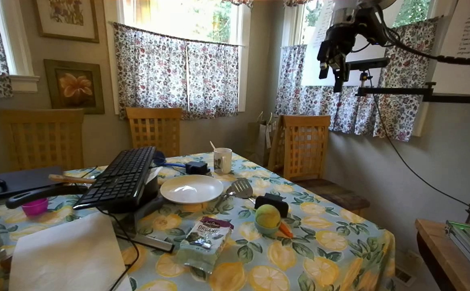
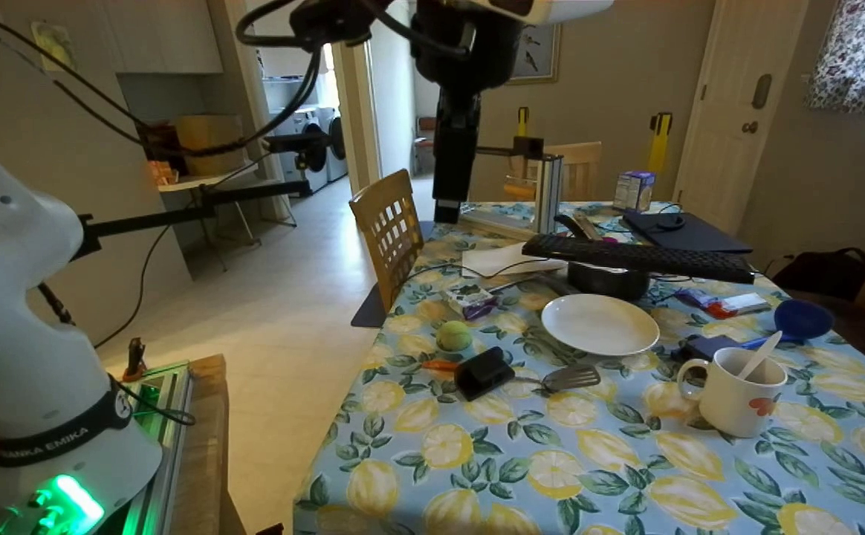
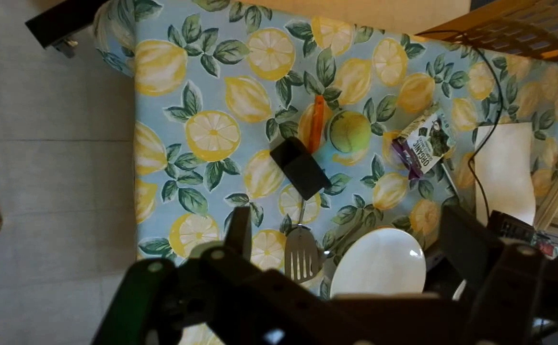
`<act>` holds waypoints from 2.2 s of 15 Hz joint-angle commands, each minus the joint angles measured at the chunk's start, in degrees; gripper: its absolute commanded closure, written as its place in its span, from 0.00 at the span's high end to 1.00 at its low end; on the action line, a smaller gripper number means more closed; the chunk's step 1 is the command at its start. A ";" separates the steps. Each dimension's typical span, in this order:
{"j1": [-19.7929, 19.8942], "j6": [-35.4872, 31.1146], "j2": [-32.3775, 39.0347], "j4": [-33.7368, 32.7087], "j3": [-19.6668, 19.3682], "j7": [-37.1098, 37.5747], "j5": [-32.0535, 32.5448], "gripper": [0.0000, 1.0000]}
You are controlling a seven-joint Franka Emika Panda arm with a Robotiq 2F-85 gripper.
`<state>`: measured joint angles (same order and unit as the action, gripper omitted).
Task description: Pick up the folk from the cup and put it on the table
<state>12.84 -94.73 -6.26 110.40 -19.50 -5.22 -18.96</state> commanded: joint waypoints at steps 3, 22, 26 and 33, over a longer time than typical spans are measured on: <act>1.10 -1.22 2.39 -2.00 1.08 7.20 -2.86 1.00; 10.15 -10.41 39.95 -41.28 1.79 46.60 -8.93 1.00; 10.32 -10.09 40.89 -43.25 2.04 48.12 -8.94 1.00; 9.68 -19.99 42.06 -43.48 1.04 47.09 -8.32 1.00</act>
<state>23.22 -107.73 34.69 67.67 -17.89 43.00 -27.88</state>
